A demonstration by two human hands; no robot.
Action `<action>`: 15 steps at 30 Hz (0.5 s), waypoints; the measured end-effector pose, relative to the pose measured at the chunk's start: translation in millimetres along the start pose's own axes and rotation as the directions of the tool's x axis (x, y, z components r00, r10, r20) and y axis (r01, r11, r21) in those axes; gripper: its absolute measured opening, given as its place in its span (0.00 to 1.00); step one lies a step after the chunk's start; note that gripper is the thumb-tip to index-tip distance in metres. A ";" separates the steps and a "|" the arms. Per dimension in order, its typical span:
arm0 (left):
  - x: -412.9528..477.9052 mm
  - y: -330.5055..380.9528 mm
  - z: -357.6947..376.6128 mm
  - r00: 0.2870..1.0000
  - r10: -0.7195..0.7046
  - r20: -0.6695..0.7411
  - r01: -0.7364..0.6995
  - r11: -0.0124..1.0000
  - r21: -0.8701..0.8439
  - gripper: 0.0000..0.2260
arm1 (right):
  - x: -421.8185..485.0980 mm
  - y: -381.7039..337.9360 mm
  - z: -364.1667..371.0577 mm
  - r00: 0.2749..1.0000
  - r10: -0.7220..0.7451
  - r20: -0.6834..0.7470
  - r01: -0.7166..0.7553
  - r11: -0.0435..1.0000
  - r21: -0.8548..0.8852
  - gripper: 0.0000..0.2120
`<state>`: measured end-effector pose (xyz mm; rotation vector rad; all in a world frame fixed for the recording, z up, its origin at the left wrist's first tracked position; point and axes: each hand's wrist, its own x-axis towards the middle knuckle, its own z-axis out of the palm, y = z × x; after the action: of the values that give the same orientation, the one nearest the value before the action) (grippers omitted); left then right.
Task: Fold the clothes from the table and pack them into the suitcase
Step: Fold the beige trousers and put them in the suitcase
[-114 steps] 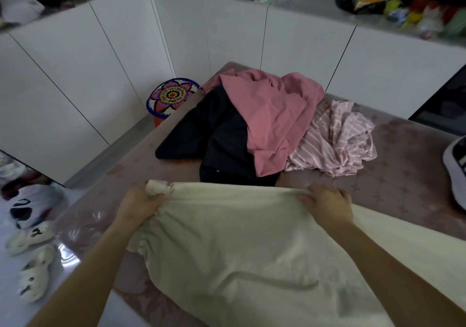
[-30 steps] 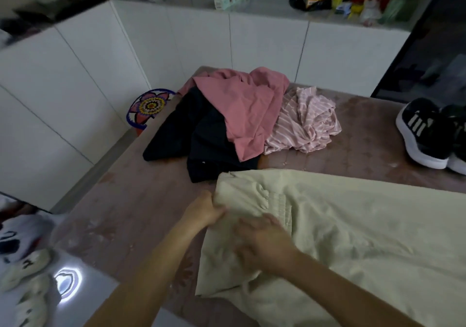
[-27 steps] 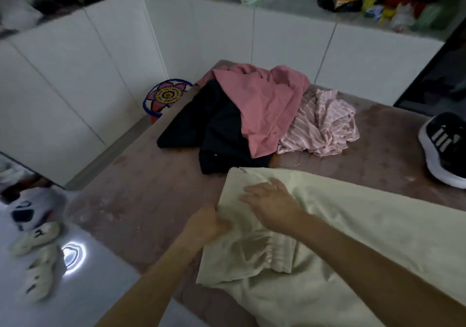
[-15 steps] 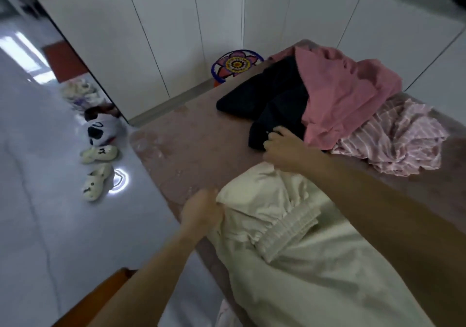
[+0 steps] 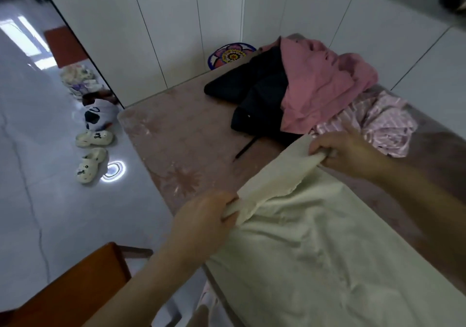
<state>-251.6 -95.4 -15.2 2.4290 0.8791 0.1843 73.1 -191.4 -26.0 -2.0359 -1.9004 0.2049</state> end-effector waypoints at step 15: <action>-19.3 -13.2 84.4 0.992 -0.116 0.056 0.116 0.993 0.002 0.26 | -139.7 4.1 46.0 0.999 0.023 -0.033 -0.030 0.974 -0.223 0.20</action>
<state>-248.4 -136.8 -92.3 2.3621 0.9911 0.0726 48.8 -322.4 -88.2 -2.1946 -1.9544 -0.0356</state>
